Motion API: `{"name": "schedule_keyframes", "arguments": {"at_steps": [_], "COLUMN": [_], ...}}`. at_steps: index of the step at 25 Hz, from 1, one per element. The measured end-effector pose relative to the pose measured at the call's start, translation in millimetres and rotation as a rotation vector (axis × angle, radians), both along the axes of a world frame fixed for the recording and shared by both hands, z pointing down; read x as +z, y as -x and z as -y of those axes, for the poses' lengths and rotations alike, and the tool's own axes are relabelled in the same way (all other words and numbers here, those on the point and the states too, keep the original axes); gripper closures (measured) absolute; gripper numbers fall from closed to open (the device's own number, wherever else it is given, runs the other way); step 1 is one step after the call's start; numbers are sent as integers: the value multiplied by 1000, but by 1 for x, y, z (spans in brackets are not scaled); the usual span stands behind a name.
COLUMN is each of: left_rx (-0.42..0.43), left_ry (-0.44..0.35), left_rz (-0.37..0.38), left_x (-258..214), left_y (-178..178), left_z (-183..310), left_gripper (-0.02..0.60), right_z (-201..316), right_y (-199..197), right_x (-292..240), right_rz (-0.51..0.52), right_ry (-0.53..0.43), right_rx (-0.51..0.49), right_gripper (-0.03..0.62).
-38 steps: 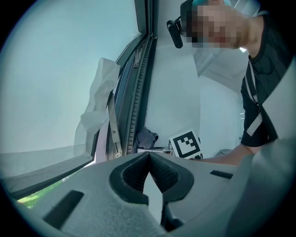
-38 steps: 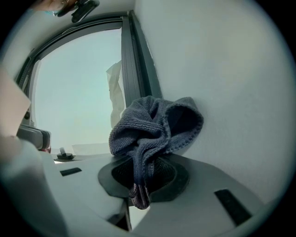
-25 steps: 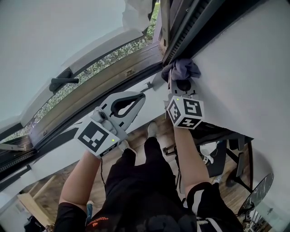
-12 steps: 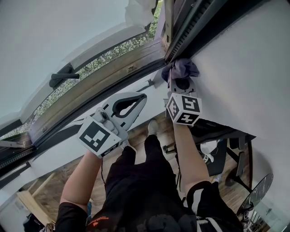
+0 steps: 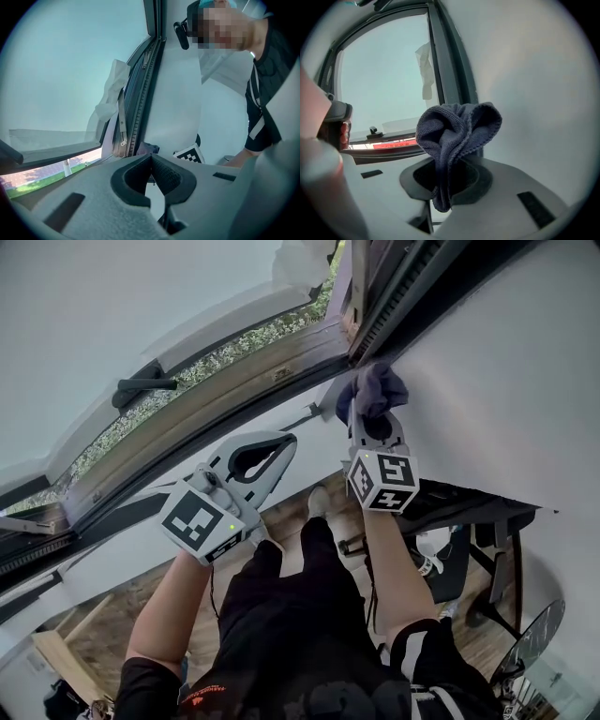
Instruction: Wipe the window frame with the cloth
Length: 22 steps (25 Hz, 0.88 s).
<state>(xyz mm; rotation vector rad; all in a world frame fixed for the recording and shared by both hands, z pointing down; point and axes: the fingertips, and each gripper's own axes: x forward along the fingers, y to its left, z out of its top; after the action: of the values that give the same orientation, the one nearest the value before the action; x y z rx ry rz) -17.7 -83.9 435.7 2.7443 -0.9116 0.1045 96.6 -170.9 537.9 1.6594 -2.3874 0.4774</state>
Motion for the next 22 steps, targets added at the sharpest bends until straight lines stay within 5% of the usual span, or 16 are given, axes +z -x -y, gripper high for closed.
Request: {"name": "schedule_keyframes", "arguments": {"at_steps": [22], "left_rx": [-188], "left_ry": [-75], "left_rz": [-47], "left_x": [-61], "left_y": [98], "left_z": [-73], "left_gripper": [563], "right_z": [-99], "right_y": [95], "right_x": [-162], "right_rz": [51], "right_ry": [-185], "right_rx": [-337], "right_gripper": [545]}}
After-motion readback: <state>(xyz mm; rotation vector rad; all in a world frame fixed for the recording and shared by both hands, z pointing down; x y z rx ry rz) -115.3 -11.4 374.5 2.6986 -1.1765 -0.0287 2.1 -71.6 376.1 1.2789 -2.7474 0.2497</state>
